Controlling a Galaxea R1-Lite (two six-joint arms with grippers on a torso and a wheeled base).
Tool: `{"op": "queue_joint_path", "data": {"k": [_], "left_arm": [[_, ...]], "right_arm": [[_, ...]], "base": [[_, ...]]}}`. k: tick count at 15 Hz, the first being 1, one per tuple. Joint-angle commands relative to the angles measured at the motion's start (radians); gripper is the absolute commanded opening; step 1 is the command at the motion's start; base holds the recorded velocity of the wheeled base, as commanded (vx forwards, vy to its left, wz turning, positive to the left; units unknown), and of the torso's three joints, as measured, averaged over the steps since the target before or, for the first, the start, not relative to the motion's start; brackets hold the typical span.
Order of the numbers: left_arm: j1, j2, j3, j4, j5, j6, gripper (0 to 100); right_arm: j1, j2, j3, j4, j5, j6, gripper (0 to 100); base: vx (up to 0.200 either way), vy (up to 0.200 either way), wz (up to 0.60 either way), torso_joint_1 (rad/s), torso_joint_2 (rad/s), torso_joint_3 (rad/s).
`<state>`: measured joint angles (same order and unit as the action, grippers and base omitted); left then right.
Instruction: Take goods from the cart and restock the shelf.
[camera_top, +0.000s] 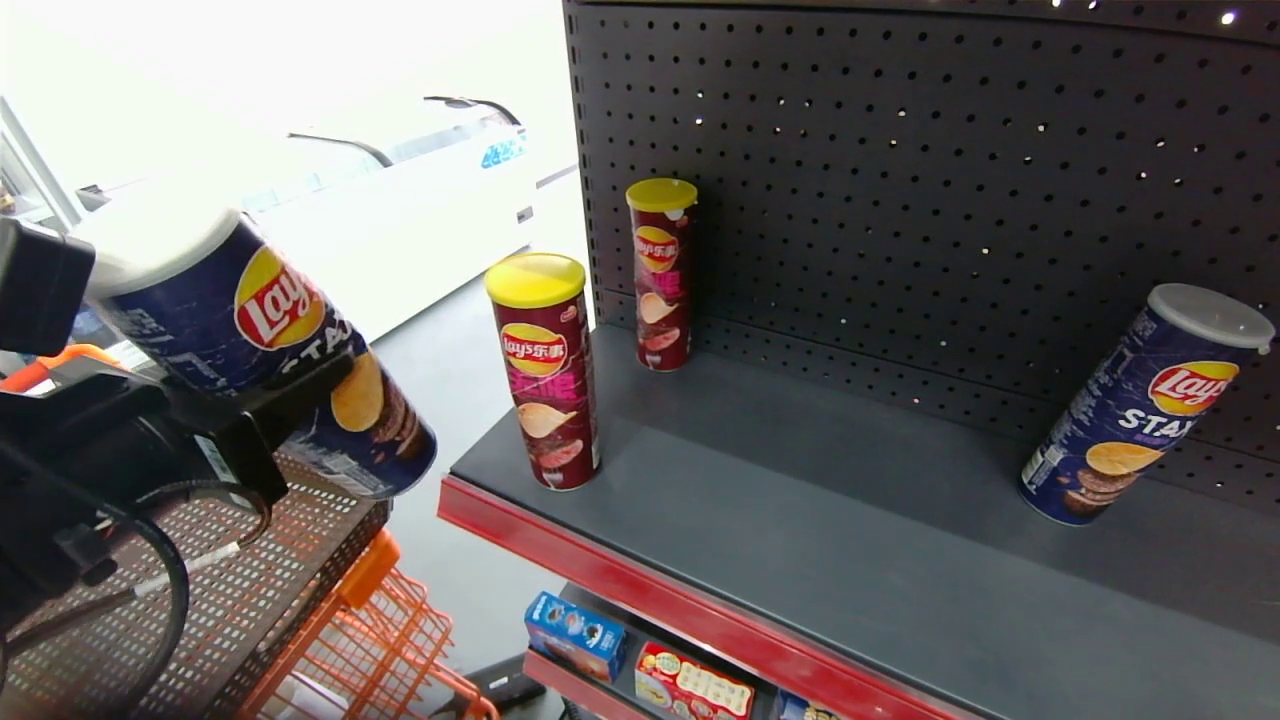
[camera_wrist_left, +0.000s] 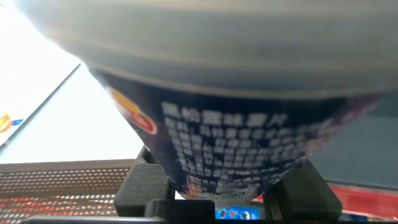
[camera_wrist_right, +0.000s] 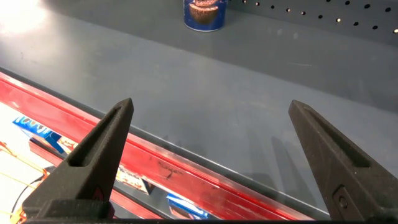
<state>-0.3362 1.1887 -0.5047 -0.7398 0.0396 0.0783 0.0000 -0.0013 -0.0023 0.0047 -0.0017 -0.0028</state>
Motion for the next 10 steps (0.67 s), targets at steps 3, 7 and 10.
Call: {"op": "queue_joint_path", "data": {"k": [3, 7, 10], "left_arm": [[-0.087, -0.024, 0.04, 0.0, -0.007, 0.0, 0], [-0.185, -0.032, 0.067, -0.001, -0.095, -0.005, 0], [-0.267, -0.026, 0.067, -0.001, -0.099, -0.003, 0]], "right_arm": [[0.0, 0.001, 0.001, 0.0, 0.0, 0.0, 100], [0.0, 0.001, 0.001, 0.0, 0.0, 0.0, 100], [0.0, 0.001, 0.001, 0.0, 0.0, 0.0, 100]], "base": [[0.0, 0.0, 0.0, 0.0, 0.0, 0.0], [0.0, 0.0, 0.0, 0.0, 0.0, 0.0], [0.0, 0.0, 0.0, 0.0, 0.0, 0.0]]}}
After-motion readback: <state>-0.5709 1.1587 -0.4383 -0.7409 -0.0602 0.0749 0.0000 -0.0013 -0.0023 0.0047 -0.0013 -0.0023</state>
